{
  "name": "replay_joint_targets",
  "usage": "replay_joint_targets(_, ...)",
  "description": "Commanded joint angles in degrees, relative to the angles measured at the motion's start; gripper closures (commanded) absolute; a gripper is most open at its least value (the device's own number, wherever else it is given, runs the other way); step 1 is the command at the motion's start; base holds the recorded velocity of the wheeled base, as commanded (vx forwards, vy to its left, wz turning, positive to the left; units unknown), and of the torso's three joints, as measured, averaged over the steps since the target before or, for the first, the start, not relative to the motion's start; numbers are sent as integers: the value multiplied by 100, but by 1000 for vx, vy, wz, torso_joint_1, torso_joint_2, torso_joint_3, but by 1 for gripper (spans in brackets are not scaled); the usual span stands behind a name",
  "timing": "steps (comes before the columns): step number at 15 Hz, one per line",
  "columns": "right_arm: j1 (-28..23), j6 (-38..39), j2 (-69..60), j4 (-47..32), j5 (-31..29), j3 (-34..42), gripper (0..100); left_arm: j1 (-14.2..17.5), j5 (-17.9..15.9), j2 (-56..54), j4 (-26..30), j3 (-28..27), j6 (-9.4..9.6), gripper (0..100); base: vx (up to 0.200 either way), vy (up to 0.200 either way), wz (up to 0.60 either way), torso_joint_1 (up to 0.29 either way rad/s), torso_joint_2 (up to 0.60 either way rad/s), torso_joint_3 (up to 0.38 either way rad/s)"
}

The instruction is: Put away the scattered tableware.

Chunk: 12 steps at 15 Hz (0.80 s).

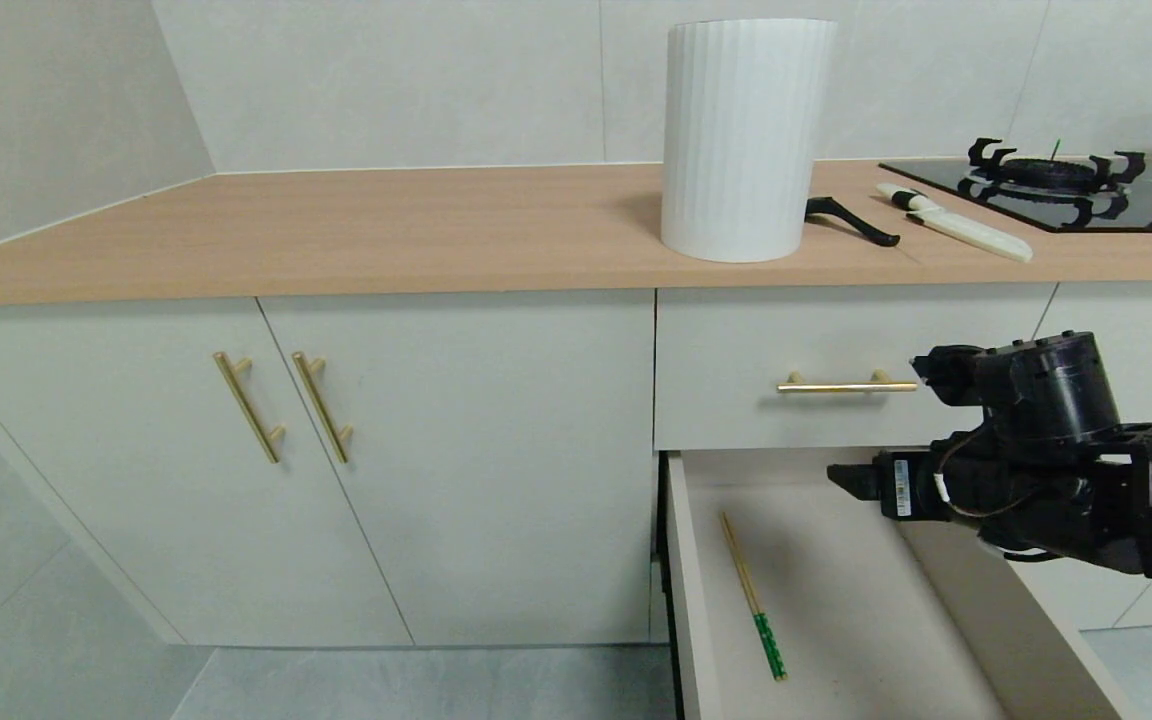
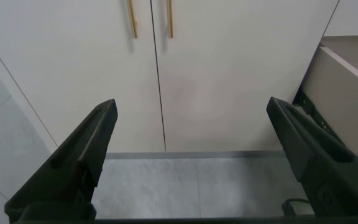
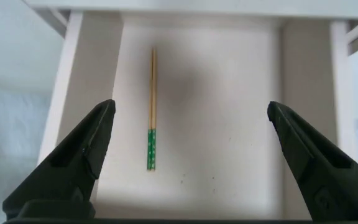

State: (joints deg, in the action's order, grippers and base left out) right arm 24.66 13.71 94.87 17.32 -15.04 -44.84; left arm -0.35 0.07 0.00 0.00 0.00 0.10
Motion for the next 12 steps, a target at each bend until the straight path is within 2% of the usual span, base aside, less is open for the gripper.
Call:
replay_joint_targets(1,-23,0,-205,-1,1,1,0,0,1,0,0,0,-1,0,0,0,0,0,0,0)
replay_joint_targets(6,-32,-97,-293,-1,1,36,0,0,1,0,0,0,-1,0,0,0,0,8,-39,-31)
replay_joint_targets(9,-102,-115,-302,8,1,36,0,0,1,0,0,0,-1,0,0,0,0,84,-251,-268)
replay_joint_targets(12,-137,-115,-311,8,10,28,0,0,1,0,0,0,-1,0,0,0,0,129,-515,-310)
